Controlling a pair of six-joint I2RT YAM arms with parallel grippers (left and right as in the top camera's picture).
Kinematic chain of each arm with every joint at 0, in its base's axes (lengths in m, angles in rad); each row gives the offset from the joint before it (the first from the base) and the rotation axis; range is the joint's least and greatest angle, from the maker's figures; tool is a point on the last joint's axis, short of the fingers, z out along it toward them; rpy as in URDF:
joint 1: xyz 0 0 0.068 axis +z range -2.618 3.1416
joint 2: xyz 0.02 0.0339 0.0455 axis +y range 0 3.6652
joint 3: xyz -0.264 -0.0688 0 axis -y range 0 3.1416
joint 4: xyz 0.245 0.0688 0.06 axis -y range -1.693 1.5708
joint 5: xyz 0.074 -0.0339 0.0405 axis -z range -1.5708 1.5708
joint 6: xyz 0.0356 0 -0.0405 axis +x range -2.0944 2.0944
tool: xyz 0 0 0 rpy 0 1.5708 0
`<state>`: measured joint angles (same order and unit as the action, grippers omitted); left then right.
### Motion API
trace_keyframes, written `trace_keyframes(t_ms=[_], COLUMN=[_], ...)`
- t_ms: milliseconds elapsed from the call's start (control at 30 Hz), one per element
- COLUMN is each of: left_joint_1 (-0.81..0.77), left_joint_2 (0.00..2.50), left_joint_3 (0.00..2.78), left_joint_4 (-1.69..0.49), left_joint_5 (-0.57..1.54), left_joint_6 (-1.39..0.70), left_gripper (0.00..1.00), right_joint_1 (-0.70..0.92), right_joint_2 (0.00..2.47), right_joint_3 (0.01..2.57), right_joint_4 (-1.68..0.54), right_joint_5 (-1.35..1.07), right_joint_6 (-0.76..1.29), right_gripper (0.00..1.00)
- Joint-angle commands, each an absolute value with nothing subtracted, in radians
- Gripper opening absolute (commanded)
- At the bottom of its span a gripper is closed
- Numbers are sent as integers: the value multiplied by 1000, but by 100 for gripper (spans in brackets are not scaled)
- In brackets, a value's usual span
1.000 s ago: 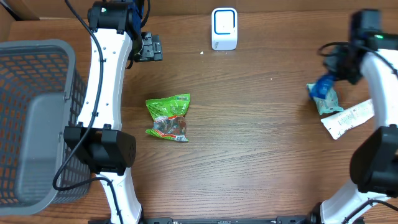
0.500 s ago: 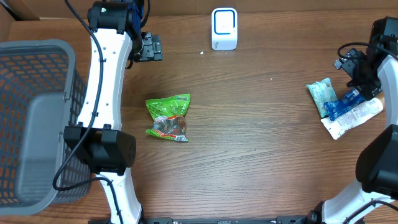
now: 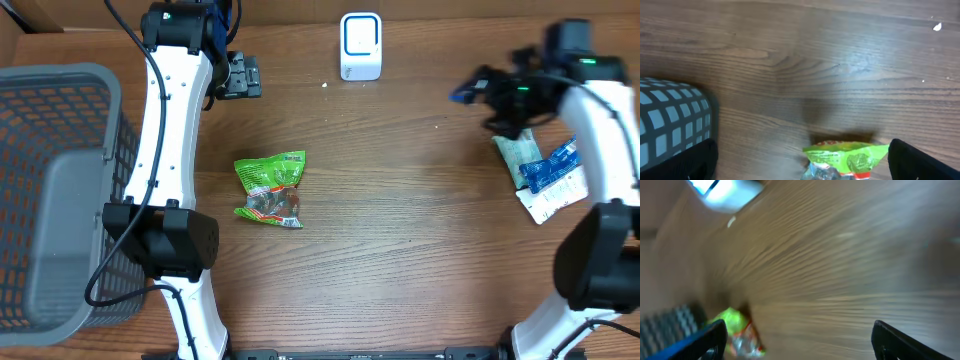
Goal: Scan the item barcode
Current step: 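Move the right gripper to the green snack bag and grasp it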
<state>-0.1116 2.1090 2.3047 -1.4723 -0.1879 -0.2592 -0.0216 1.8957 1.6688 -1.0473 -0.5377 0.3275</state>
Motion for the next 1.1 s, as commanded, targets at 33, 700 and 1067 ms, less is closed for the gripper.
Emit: trace_keyframes(t_ms=[33,700,1067], left_joint_1=[-118,-110,-110], left_joint_2=[2093,2018,2022], left_joint_3=[2325,2703,2702], left_joint_4=[-1461,-1654,-1653], left_joint_5=[-190,-191,-191], left_joint_6=[-259,-232,-232], left_gripper=[100,100,100], right_joint_1=[129,636,690], right_joint_2=[1880,2183,2290], right_joint_3=[1658,1544,1544], right_joint_4=[-987,-583,-492], right_joint_5=[-578,-628,-612], right_joint_6=[310,374,657], right_gripper=[87,86,50])
